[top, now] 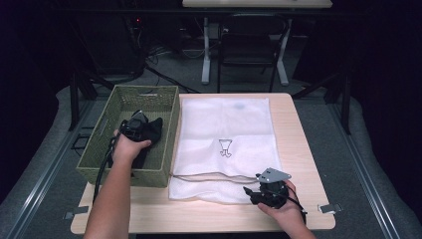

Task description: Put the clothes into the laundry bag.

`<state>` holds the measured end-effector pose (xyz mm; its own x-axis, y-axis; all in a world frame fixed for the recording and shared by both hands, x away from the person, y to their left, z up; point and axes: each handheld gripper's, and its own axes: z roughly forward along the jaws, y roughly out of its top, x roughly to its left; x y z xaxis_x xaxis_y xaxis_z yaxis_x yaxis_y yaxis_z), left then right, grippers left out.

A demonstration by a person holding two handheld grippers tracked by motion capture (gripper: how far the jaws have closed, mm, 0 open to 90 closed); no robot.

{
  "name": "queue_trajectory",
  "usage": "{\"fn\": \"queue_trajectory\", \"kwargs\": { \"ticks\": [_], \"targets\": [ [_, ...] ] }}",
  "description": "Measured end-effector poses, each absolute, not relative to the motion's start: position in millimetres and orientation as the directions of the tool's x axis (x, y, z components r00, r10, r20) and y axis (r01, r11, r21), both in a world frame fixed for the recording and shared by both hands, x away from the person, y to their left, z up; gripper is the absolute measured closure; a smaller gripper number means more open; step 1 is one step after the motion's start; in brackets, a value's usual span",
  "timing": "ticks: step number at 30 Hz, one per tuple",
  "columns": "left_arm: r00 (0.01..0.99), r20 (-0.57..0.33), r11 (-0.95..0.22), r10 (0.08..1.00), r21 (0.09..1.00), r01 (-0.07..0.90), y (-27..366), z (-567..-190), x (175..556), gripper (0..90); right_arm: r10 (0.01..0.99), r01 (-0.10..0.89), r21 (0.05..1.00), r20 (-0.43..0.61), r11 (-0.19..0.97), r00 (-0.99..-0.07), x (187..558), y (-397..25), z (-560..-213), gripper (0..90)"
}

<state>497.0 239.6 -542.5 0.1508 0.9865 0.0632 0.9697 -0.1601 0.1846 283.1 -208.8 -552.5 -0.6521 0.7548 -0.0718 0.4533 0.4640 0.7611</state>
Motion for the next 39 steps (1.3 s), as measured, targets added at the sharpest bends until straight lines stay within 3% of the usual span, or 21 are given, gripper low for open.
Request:
{"fn": "queue_trajectory", "kwargs": {
  "ticks": [10, 18, 25, 30, 39],
  "targets": [
    [0.111, 0.068, -0.122, 0.991, 0.187, 0.975, 248, -539, 498, 36.1, 0.755, 0.453, 0.761, -0.073, 0.465, -0.652, 283, -209, -553, 35.2],
    [0.101, 0.053, -0.109, 0.993, 0.189, 0.976, 254, -538, 498, 44.9, 0.753, 0.452, 0.76, -0.074, 0.467, -0.654, 283, -209, -553, 35.2],
    [0.107, 0.057, -0.116, 0.993, 0.186, 0.976, 257, -537, 498, 42.2, 0.755, 0.455, 0.76, -0.071, 0.464, -0.652, 284, -210, -553, 35.2],
    [0.092, 0.1, -0.109, 0.991, 0.189, 0.976, 261, -536, 498, 28.8, 0.755, 0.457, 0.759, -0.071, 0.465, -0.652, 284, -209, -554, 35.2],
    [0.08, 0.069, -0.091, 0.994, 0.183, 0.979, 272, -538, 501, 21.5, 0.753, 0.457, 0.756, -0.072, 0.469, -0.654, 284, -209, -554, 35.2]
  ]
}}
